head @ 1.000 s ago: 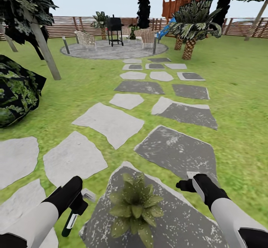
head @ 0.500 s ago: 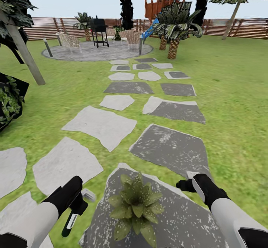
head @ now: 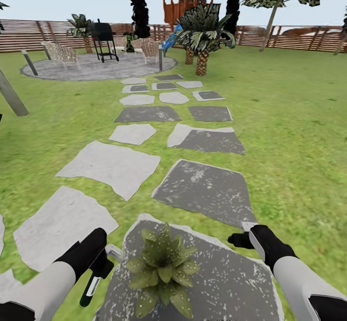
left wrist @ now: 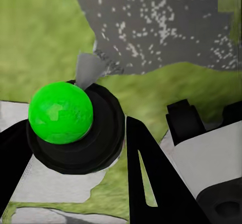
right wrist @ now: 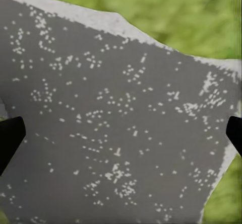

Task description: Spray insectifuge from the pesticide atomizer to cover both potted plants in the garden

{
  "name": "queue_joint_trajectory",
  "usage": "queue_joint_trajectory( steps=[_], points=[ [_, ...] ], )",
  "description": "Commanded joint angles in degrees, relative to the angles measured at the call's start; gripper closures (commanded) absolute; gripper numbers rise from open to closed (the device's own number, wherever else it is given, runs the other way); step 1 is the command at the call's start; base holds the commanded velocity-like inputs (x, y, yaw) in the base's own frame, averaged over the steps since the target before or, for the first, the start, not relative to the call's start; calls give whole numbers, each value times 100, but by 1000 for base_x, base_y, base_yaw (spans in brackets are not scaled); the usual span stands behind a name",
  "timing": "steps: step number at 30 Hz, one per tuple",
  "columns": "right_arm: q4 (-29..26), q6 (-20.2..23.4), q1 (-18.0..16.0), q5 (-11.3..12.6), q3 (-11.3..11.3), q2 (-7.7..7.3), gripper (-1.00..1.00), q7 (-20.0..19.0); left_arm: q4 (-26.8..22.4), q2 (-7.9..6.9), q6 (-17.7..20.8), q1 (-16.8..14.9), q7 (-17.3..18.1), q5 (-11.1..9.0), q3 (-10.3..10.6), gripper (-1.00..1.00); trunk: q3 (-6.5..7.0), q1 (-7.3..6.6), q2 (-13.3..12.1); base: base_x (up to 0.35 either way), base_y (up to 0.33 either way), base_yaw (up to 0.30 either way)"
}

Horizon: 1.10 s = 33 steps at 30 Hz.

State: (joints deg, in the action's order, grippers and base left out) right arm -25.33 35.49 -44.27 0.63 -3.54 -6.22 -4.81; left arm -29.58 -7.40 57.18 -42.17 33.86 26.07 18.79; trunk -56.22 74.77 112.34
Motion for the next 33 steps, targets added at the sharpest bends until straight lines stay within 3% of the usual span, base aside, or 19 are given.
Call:
queue_joint_trajectory(
  steps=[1,6,9,17,33],
  points=[
    [-7,28,-3,3,-24,2,-100,-18,-13,-6,7,-1,59,56,29,100,-2,-1,2,0,0,-255],
    [-7,28,-3,5,-24,3,-100,-19,-5,-5,8,15,59,56,35,100,6,-1,2,0,0,-178],
    [-7,28,-3,7,-24,3,-100,-19,-4,-18,7,232,59,61,37,100,6,-1,2,0,0,-10],
    [-7,28,-3,7,-24,7,-100,-20,19,-19,9,377,53,65,35,100,6,-1,2,-1,-4,0],
    [-7,28,-3,7,-24,7,-100,-19,-12,-7,20,343,42,65,37,100,6,-1,2,-41,-89,0]
  ],
)
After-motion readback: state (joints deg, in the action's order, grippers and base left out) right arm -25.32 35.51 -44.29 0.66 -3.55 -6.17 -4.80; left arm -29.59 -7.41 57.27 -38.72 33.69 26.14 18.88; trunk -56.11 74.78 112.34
